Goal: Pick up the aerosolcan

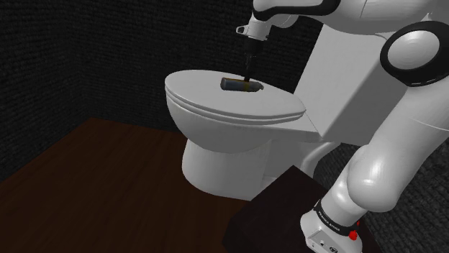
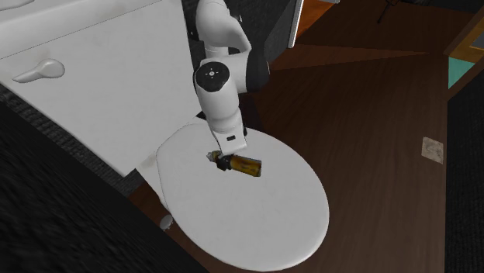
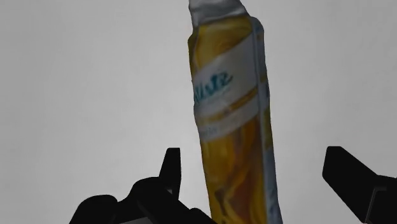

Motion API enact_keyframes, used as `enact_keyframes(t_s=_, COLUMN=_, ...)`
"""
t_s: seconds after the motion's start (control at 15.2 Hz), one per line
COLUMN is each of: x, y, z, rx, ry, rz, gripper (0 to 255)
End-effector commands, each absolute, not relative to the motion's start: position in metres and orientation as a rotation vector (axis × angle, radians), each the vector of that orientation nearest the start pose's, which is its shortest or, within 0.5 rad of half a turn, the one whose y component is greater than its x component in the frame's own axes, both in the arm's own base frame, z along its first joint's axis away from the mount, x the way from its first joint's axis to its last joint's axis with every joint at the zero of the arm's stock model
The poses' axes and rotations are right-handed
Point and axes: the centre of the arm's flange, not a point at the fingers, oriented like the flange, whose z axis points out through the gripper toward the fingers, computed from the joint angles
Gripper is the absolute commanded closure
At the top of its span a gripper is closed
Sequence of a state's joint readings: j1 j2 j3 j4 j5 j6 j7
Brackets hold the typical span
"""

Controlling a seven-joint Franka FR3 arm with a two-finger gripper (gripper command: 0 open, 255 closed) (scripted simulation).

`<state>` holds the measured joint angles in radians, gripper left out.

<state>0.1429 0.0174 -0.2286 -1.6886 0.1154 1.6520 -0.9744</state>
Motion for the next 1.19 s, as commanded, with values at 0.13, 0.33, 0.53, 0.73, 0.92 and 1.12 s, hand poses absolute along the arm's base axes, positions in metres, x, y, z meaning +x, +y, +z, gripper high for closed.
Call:
enact_keyframes(t_s=0.13, x=0.564, y=-0.039, z=0.535, rx=-2.73, ry=-1.272, rz=0.014, gripper=0)
enact_keyframes(t_s=0.33, x=0.562, y=-0.039, z=0.532, rx=-2.73, ry=-1.272, rz=0.015, gripper=255)
enact_keyframes(t_s=0.53, x=0.561, y=-0.042, z=0.529, rx=-2.73, ry=-1.272, rz=0.014, gripper=255)
enact_keyframes(t_s=0.73, x=0.56, y=-0.044, z=0.53, rx=-2.73, ry=-1.273, rz=0.015, gripper=255)
enact_keyframes(t_s=0.92, x=0.564, y=-0.039, z=0.532, rx=-2.73, ry=-1.272, rz=0.014, gripper=255)
enact_keyframes(t_s=1.12, x=0.564, y=-0.039, z=0.548, rx=-2.73, ry=-1.272, rz=0.014, gripper=255)
